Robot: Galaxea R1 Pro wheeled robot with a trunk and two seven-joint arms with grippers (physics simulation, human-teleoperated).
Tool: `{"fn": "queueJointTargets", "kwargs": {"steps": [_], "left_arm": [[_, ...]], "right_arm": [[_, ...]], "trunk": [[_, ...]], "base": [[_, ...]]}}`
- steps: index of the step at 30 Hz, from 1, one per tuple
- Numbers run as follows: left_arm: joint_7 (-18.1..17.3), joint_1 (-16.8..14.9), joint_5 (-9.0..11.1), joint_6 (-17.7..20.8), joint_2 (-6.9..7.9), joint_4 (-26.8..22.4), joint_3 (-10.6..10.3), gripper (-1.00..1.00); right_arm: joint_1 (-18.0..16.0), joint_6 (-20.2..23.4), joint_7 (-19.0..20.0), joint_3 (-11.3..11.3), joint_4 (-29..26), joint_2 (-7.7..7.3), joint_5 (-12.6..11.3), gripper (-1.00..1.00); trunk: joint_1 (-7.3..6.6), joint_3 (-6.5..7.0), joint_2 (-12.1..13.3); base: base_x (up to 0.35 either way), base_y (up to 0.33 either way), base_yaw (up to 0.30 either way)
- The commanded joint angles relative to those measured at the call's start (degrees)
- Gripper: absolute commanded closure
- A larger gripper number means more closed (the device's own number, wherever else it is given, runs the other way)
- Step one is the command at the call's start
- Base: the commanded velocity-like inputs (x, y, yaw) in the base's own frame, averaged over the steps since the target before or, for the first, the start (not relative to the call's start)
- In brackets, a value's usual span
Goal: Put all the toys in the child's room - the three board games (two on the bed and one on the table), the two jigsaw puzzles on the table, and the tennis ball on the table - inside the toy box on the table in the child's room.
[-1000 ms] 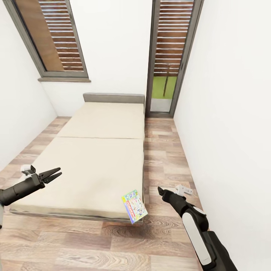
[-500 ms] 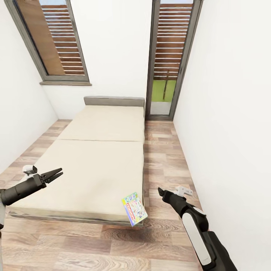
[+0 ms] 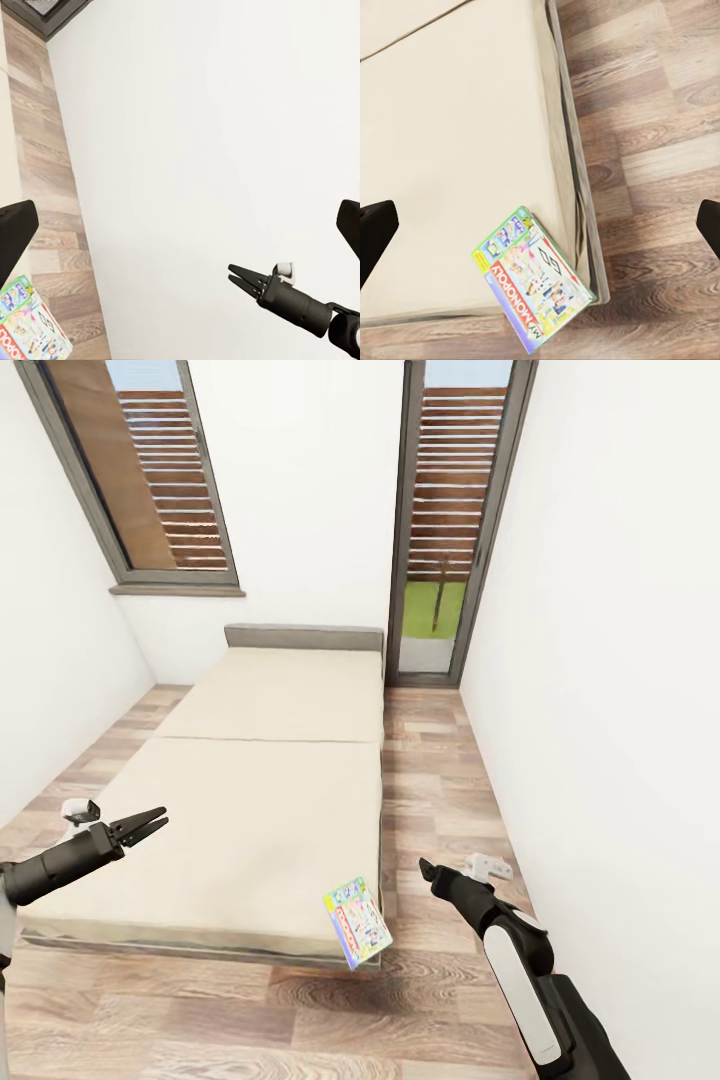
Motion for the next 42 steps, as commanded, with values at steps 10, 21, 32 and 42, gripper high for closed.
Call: {"fn": "queueJointTargets", "kwargs": {"steps": [10, 21, 32, 42], "left_arm": [[-0.35, -0.05, -0.10, 0.74, -0.03, 0.00, 0.03, -1.00], [-0.38, -0.05, -0.06, 0.79, -0.10, 0.00, 0.03, -1.00], [-0.38, -0.05, -0.03, 0.70, -0.12, 0.00, 0.03, -1.00], [-0.41, -0.05, -0.03, 0.55, -0.12, 0.00, 0.03, -1.00]], "right_arm": [[-0.06, 0.09, -0.57, 0.06, -0.09, -0.01, -0.60, -1.00], [-0.06, 0.08, -0.57, 0.06, -0.09, 0.01, -0.60, -1.00], [-0.06, 0.07, -0.54, 0.06, -0.09, -0.06, -0.60, -1.00], [-0.05, 0.00, -0.55, 0.21, -0.13, -0.06, -0.51, -1.00]], "trunk": [[2.23, -0.95, -4.13], [4.65, -1.89, -8.54], [7.06, -2.82, -12.95], [9.26, -3.67, -16.96]], "base": [[0.000, 0.000, 0.000], [0.000, 0.000, 0.000], [0.000, 0.000, 0.000], [0.000, 0.000, 0.000]]}}
